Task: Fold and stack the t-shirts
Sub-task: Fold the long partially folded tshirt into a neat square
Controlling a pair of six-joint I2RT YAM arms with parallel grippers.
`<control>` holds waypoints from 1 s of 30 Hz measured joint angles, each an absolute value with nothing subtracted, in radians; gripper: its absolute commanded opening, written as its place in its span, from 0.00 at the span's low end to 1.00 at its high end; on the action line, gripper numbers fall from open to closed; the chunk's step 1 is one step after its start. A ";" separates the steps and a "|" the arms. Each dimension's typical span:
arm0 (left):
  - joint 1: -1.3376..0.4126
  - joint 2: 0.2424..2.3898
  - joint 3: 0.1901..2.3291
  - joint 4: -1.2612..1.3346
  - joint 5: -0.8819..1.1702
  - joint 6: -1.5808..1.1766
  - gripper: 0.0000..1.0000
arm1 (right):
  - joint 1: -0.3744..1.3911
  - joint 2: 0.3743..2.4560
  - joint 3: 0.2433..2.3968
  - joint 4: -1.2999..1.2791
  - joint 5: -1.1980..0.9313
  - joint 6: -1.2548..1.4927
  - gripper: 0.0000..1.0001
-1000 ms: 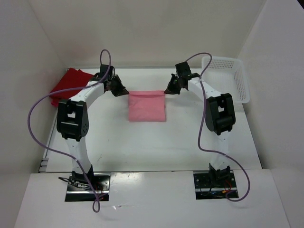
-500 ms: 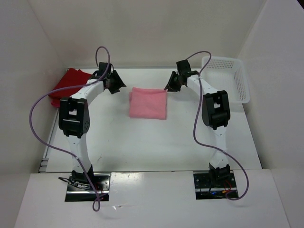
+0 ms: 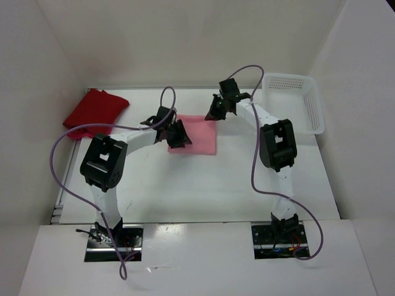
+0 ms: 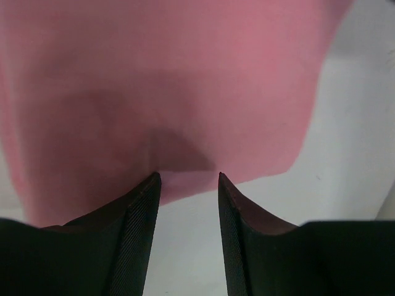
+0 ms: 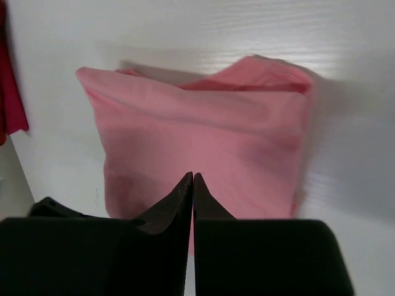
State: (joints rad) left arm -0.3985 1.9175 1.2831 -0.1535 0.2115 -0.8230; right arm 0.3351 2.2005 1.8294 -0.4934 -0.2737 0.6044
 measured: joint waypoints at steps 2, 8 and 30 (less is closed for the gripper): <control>-0.389 1.923 1.243 -0.155 0.210 -0.823 0.50 | 0.350 2.259 1.896 -0.494 -0.298 0.603 0.05; -0.352 1.914 1.184 -0.117 0.206 -0.839 0.50 | 0.363 2.488 2.157 -0.529 -0.348 0.599 0.03; -0.165 1.677 1.102 -0.133 0.136 -0.733 0.79 | 0.378 2.143 1.916 -0.577 -0.369 0.552 0.45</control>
State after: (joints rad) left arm -0.1654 1.6768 1.1019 -0.1329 0.1364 -0.7334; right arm 0.3782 2.1433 1.9156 -0.5774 -0.3691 0.5518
